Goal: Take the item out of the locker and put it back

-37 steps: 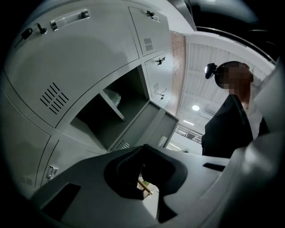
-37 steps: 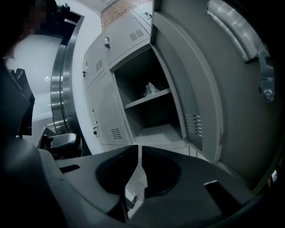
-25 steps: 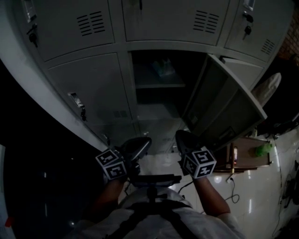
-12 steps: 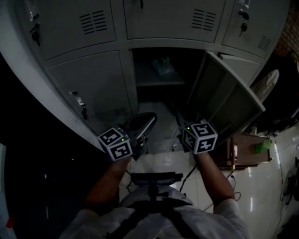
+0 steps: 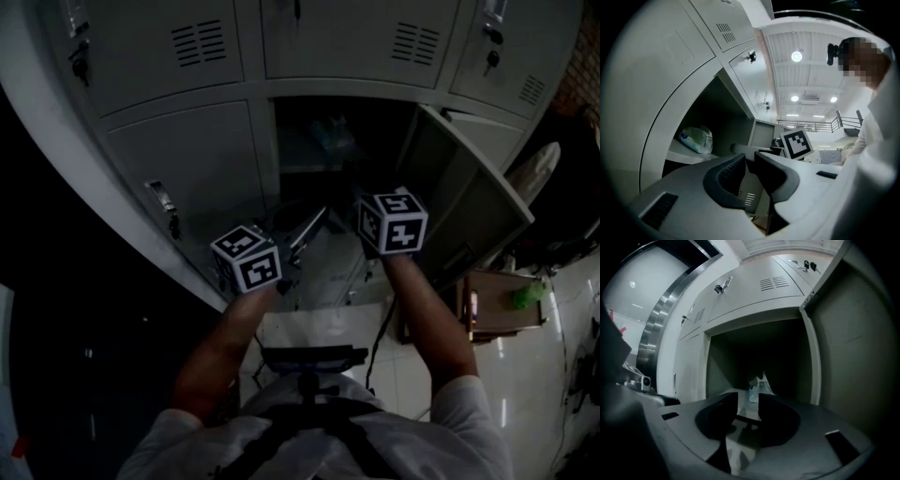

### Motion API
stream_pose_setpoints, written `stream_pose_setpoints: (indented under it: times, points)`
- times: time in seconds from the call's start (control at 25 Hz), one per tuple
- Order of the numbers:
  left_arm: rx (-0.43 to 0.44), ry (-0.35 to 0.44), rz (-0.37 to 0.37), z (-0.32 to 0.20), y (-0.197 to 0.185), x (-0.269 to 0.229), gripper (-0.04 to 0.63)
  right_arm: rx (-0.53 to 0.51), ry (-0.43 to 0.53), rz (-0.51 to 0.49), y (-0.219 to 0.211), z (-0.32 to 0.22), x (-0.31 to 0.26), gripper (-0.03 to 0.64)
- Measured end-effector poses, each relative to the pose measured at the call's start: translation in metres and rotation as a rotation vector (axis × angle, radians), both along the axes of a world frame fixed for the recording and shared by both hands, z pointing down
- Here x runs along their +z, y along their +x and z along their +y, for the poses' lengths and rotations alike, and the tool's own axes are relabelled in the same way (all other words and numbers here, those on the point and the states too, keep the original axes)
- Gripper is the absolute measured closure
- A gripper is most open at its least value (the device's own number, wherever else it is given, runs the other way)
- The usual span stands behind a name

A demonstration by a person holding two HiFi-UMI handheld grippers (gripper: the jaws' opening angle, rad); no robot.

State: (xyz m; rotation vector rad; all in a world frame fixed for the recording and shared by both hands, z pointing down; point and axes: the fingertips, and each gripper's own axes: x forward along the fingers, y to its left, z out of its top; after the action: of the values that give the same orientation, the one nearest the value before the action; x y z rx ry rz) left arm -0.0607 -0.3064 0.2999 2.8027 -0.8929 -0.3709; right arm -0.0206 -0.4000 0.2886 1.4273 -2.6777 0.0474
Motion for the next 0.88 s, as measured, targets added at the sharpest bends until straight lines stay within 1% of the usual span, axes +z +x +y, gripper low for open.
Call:
stream_pose_setpoints:
  times: [0.04,0.16,0.28,0.36,0.44,0.56,0.76,0.88]
  points:
    - [0.005,-0.003,-0.003,-0.002,0.001,0.000,0.545,0.003,0.002,0.006,-0.002,-0.007,-0.003,0.476]
    - [0.008,-0.009,-0.011,-0.009,0.003,0.000,0.536,0.023,0.008,0.034,-0.007,-0.032,-0.011,0.476]
    - [-0.008,-0.009,-0.013,-0.016,0.001,-0.002,0.531,0.051,0.011,0.050,-0.010,-0.055,-0.018,0.464]
    - [-0.031,-0.009,-0.014,-0.023,-0.002,-0.004,0.504,0.064,0.005,0.056,-0.013,-0.070,-0.021,0.406]
    - [-0.049,-0.008,-0.014,-0.029,-0.004,-0.006,0.498,0.070,-0.002,0.069,-0.017,-0.083,-0.023,0.394]
    - [-0.067,-0.006,-0.016,-0.037,-0.005,-0.011,0.497,0.067,-0.010,0.093,-0.025,-0.097,-0.025,0.391]
    - [-0.106,-0.021,-0.021,-0.051,-0.008,-0.014,0.497,0.051,-0.019,0.162,-0.043,-0.116,-0.027,0.390]
    - [-0.128,-0.032,-0.035,-0.058,-0.008,-0.017,0.497,0.047,-0.024,0.196,-0.051,-0.129,-0.026,0.390]
